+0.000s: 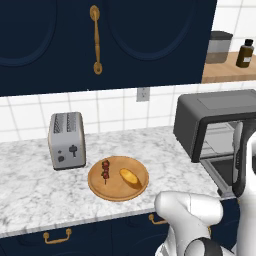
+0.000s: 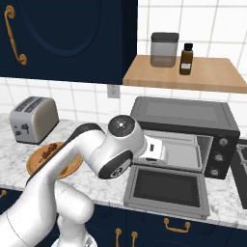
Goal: Pick up the kebab skewer and baguette bread, and place them inside the toaster oven. Close the toaster oven door and start by setting the timer.
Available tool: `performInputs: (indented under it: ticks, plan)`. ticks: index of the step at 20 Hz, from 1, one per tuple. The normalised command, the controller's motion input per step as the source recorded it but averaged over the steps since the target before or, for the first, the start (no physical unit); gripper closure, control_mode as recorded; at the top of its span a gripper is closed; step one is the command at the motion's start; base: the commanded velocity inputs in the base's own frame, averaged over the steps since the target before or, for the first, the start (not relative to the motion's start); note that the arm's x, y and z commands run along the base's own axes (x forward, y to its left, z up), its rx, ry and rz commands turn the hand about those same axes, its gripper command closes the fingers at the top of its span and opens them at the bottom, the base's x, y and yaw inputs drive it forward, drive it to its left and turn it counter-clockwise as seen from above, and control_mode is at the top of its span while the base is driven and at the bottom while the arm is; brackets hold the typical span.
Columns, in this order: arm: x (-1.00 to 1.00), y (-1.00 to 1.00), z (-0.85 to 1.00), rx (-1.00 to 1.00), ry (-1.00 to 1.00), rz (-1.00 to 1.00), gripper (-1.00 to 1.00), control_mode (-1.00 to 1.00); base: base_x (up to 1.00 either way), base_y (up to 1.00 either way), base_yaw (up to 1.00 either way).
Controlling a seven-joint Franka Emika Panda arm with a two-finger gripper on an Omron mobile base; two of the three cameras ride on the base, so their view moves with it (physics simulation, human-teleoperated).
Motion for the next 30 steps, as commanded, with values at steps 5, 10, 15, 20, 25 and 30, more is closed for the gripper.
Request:
performInputs:
  ticks: [5,10,15,20,25,30]
  plan:
    - [-0.23,1.0,0.21,0.0,0.12,0.05,-1.0,-1.0,0.0,0.0,0.0]
    - [-0.06,0.98,0.04,-0.01,0.1,0.03,-1.0,-1.0,0.0,0.0,0.0]
    - [-0.08,0.8,0.0,0.0,0.09,0.07,-1.0,-1.0,0.0,0.0,0.0]
    - [-0.01,0.86,0.0,-0.02,0.09,0.06,-1.0,-1.0,0.0,0.0,0.0]
    - [0.0,0.83,0.0,-0.03,0.09,0.05,-1.0,-1.0,0.0,0.0,0.0]
    - [0.0,0.86,0.0,-0.02,0.09,0.03,-1.0,-1.0,0.0,0.0,0.0]
